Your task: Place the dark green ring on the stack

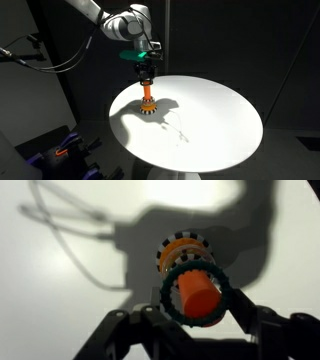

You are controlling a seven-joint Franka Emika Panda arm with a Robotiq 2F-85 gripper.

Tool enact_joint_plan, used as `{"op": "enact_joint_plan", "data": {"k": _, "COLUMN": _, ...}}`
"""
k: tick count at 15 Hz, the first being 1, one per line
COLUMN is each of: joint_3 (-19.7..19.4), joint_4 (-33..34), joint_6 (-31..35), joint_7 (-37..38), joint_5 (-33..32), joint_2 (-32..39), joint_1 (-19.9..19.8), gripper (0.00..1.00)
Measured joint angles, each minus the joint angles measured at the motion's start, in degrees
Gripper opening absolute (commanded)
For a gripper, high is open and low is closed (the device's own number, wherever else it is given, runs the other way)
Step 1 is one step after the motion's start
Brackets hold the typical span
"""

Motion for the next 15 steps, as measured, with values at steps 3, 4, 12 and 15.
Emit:
{"op": "enact_joint_plan", "data": {"k": 3, "joint_3": 0.00, "joint_4": 0.00, "joint_6": 0.02, "joint_7": 0.15, "joint_5": -0.74, "joint_2": 0.00, "joint_1": 0.04, "gripper": 0.45}}
{"op": "enact_joint_plan", "data": {"k": 4, "joint_3": 0.00, "joint_4": 0.00, "joint_6": 0.04, "joint_7": 0.23, "joint_5": -0.99, "joint_2": 0.02, "joint_1": 0.07, "gripper": 0.45}}
{"op": "enact_joint_plan", "data": {"k": 12, "joint_3": 0.01, "joint_4": 0.23, "joint_6": 0.21, "joint_7": 1.04, "joint_5": -1.08, "joint_2": 0.25, "joint_1": 0.53, "gripper": 0.45}}
{"op": "enact_joint_plan", "data": {"k": 15, "joint_3": 0.03, "joint_4": 0.42, "joint_6": 0.26, "joint_7": 1.72, "joint_5": -1.08, "joint_2": 0.41, "joint_1": 0.84, "gripper": 0.45}}
